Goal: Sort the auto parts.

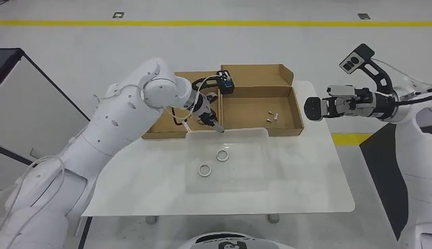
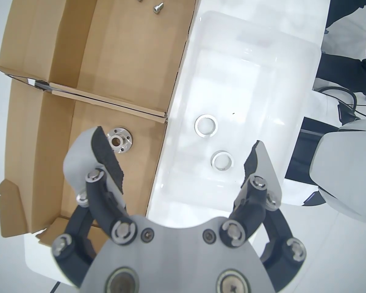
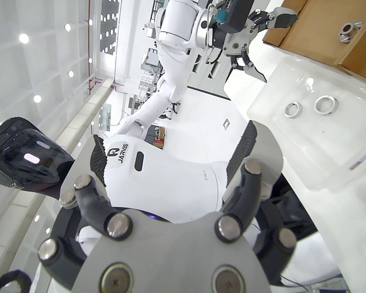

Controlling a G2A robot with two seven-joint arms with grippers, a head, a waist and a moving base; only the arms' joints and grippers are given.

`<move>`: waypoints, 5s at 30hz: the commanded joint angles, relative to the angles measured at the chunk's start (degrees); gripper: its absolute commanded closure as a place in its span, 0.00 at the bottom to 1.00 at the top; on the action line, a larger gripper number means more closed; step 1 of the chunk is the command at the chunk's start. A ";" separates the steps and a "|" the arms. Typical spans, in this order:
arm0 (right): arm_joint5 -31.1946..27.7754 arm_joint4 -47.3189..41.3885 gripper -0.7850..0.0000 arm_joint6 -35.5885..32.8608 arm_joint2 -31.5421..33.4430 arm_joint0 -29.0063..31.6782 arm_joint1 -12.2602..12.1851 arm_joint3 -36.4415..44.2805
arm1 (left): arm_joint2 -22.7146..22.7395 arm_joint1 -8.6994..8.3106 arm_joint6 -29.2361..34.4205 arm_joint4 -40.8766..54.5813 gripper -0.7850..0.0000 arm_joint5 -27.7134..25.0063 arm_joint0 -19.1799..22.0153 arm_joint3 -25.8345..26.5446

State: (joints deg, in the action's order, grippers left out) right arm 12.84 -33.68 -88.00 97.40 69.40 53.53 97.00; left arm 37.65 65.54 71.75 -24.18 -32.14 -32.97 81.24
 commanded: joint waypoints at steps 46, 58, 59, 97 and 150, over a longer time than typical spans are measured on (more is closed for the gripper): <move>0.00 0.00 0.00 0.00 0.00 0.00 0.00 0.00 | -21.97 9.42 5.97 -14.30 0.80 7.57 1.47 -3.64; 0.00 0.00 0.00 0.00 0.00 0.00 0.00 0.00 | -24.66 13.77 3.75 -15.66 0.72 5.78 2.17 -12.11; 0.00 0.00 0.00 0.00 0.00 0.00 0.00 0.00 | -24.77 14.09 3.68 -15.56 0.70 5.59 2.21 -12.71; 0.00 0.00 0.00 0.00 0.00 0.00 0.00 0.00 | -27.91 15.68 2.43 -8.95 0.57 2.03 3.71 -16.11; 0.00 0.00 0.00 0.00 0.00 0.00 0.00 0.00 | -27.91 15.95 0.58 -13.31 0.64 0.18 2.54 -16.79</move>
State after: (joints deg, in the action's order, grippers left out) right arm 12.84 -33.68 -88.00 97.40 69.40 53.53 97.00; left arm 9.74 81.49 72.31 -37.50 -31.98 -30.46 64.49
